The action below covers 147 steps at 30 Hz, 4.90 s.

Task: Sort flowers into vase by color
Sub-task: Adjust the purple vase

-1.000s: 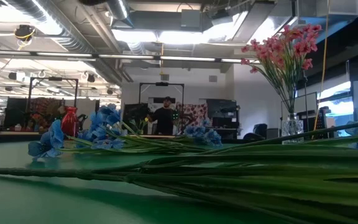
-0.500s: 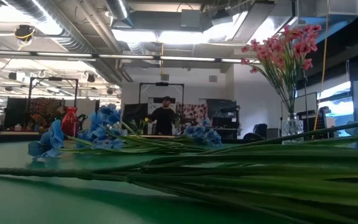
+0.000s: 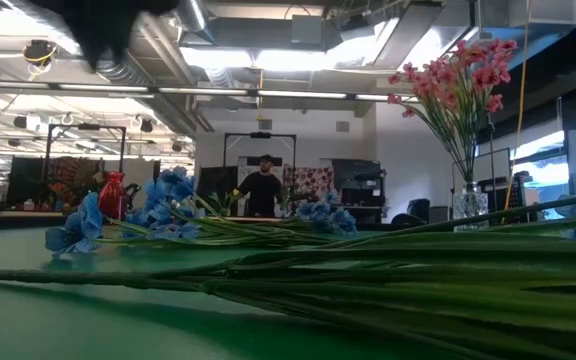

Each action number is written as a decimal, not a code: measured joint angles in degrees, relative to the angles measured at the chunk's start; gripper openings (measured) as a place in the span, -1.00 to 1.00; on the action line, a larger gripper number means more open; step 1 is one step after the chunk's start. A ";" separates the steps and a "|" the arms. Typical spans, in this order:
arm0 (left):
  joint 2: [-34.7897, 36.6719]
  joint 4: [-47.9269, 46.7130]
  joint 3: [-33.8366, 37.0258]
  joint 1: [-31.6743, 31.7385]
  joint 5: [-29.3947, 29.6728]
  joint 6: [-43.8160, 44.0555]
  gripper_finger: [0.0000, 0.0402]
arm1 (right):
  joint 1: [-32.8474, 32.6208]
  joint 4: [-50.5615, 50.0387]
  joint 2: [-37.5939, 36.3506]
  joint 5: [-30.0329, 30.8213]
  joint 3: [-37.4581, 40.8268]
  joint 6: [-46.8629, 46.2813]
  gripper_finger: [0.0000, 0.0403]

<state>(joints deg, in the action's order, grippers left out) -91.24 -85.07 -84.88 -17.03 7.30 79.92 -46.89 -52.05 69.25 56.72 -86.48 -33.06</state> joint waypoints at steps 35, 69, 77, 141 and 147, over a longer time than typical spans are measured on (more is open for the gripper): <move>-1.03 -2.08 34.37 25.42 -14.06 -53.13 0.07 | 6.03 -1.65 4.97 -1.18 -0.02 -10.43 0.16; -1.49 -4.83 40.08 29.12 -13.44 -66.57 0.01 | 7.54 -0.35 5.68 -3.81 -0.02 -15.03 0.16; -1.49 -5.03 40.45 26.93 -12.93 -66.08 -0.32 | 7.54 -0.31 5.68 -3.66 -0.02 -15.14 0.16; -13.70 -4.86 22.37 21.45 -16.43 -63.62 0.12 | 7.56 -0.46 7.89 -6.81 -0.02 -14.47 0.16; -13.70 -4.89 21.81 22.40 -16.28 -63.62 0.12 | 7.56 -0.44 7.89 -6.88 -0.02 -14.44 0.16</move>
<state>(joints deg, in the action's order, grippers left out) -104.95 -89.96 -63.07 5.38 -8.97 16.29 -39.33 -52.50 77.14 49.84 -86.50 -47.51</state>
